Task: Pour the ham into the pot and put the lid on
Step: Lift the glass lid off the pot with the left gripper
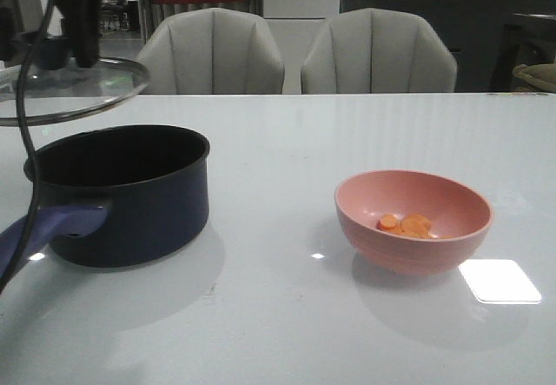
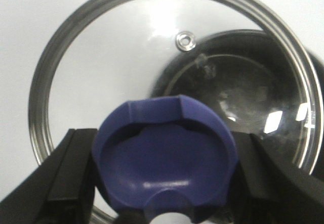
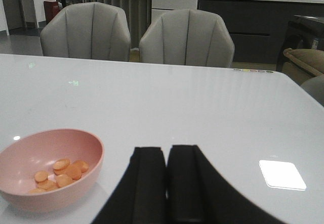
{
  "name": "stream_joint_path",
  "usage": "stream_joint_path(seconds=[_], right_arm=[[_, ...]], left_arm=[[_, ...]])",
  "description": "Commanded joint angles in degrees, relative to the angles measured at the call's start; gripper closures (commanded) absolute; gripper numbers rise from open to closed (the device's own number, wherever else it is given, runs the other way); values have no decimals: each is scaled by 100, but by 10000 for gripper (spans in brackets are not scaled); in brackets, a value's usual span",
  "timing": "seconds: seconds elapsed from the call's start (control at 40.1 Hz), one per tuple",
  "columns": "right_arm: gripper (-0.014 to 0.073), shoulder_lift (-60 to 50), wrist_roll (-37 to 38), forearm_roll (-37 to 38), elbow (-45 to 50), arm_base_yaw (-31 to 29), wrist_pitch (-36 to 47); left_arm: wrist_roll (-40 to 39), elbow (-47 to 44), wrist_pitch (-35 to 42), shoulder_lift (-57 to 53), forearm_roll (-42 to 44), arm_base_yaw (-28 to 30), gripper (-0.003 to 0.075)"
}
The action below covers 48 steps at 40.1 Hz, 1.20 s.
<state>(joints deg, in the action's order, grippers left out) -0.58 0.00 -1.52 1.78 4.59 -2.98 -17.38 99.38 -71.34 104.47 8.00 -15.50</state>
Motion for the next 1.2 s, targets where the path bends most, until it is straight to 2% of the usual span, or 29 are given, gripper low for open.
stream_joint_path(seconds=[0.0,0.225,0.374,0.624,0.774,0.899,1.098,1.173], right_arm=[[451,-120,0,64,-53,-17,494],[451,-120,0,64,-53,-17,494],[451,-120,0,64,-53,-17,494],[451,-120,0,64,-53,-17,494],[451,-120,0,64,-53,-17,494],[451,-120,0,64,-53,-17,494],[451,-120,0,64,-53,-17,494],[451,-120,0,64,-53,-17,494]], left_arm=[[131,-176,-63,-572,89,360,515],[230,-1545,831,-1210,-136,1395,515],[747,-2379,1373,-1307,-588,1913,515],[873,-3370,2265,-1232,-607,2138,512],[934,-3464,2336,-920,-643,2138,505],[934,-3464,2301,-717,-730,2138,446],[934,-3464,2372,-636,-759,2077,244],[934,-3464,2402,-636,-748,2010,198]])
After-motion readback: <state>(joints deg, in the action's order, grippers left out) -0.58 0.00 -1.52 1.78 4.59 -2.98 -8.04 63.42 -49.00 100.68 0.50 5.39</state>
